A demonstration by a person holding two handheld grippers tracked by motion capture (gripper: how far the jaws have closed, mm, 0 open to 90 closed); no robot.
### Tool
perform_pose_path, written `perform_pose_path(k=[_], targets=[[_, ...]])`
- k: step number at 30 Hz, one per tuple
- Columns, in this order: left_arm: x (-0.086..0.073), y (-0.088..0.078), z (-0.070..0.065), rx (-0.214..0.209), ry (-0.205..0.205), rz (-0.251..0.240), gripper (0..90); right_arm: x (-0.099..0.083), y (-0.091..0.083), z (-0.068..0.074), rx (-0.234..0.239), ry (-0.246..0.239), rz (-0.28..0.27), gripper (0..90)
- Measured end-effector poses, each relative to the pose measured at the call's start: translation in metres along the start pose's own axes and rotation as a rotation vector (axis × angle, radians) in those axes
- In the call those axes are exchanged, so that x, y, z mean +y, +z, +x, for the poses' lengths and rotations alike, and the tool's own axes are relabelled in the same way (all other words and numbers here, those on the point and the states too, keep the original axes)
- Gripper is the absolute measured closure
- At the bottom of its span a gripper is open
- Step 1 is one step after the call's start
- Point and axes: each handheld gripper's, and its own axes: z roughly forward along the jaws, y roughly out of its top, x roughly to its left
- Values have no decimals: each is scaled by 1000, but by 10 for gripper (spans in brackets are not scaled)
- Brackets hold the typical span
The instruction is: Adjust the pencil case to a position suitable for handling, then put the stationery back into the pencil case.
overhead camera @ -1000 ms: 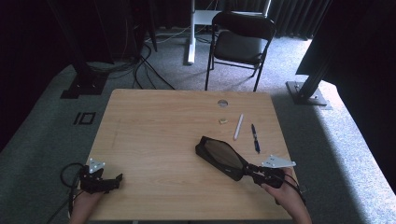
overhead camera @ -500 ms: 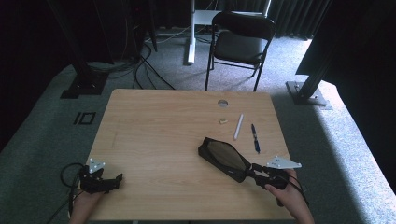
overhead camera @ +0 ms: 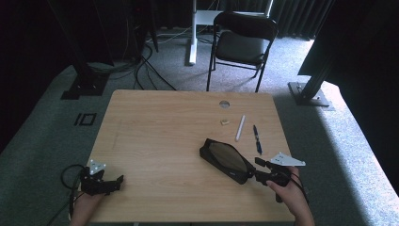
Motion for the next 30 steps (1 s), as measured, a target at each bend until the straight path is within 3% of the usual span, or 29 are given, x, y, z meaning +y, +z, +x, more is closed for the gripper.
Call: perform_pose_path(k=[8, 17, 30], targets=[[0, 0, 0, 0, 0, 0, 6, 9, -6, -6, -34, -1, -33, 454], [0, 0, 0, 0, 0, 0, 6, 16, -7, -24, -123, 34, -73, 437], [0, 0, 0, 4, -6, -1, 6, 24, 12, -46, -234, 62, -84, 450]])
